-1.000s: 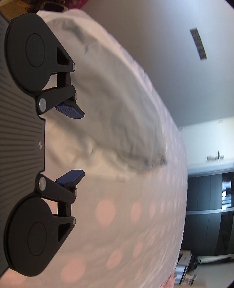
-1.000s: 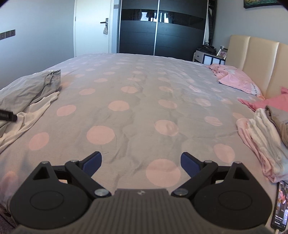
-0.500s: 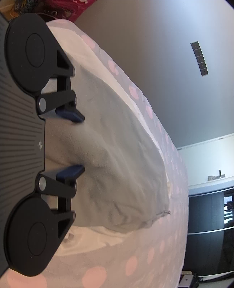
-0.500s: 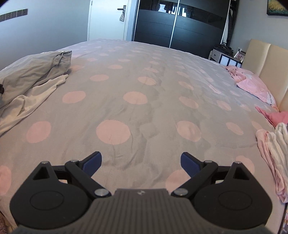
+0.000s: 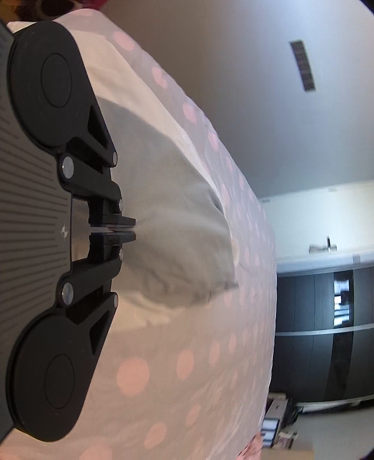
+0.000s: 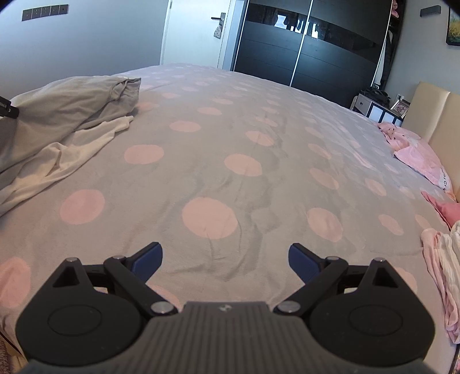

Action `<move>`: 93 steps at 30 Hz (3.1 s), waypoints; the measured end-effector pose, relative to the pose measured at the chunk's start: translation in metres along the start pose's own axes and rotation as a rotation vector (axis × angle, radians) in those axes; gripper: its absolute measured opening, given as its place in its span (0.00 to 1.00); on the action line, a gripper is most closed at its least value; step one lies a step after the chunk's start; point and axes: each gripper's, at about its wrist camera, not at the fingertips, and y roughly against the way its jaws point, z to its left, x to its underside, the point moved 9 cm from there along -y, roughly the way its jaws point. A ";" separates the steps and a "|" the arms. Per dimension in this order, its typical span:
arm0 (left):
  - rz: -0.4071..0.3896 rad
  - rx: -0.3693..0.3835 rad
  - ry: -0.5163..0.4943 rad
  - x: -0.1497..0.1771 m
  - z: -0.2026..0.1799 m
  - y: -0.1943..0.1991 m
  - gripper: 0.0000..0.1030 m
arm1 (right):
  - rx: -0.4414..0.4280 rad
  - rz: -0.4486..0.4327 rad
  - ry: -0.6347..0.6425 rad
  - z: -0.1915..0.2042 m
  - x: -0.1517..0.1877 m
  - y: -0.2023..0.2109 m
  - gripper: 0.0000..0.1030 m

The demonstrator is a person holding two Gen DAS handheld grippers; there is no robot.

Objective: Fold clothes

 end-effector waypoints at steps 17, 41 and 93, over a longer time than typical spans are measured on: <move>0.021 -0.034 -0.141 0.016 -0.043 0.012 0.47 | 0.042 -0.038 -0.065 -0.036 0.013 0.035 0.93; 0.114 -0.185 -0.214 0.053 -0.019 -0.024 0.28 | 0.000 0.084 -0.116 -0.038 0.034 -0.011 0.93; 0.159 0.912 -0.616 0.085 -0.329 0.214 0.05 | 0.084 0.072 -0.254 -0.174 0.065 0.104 0.78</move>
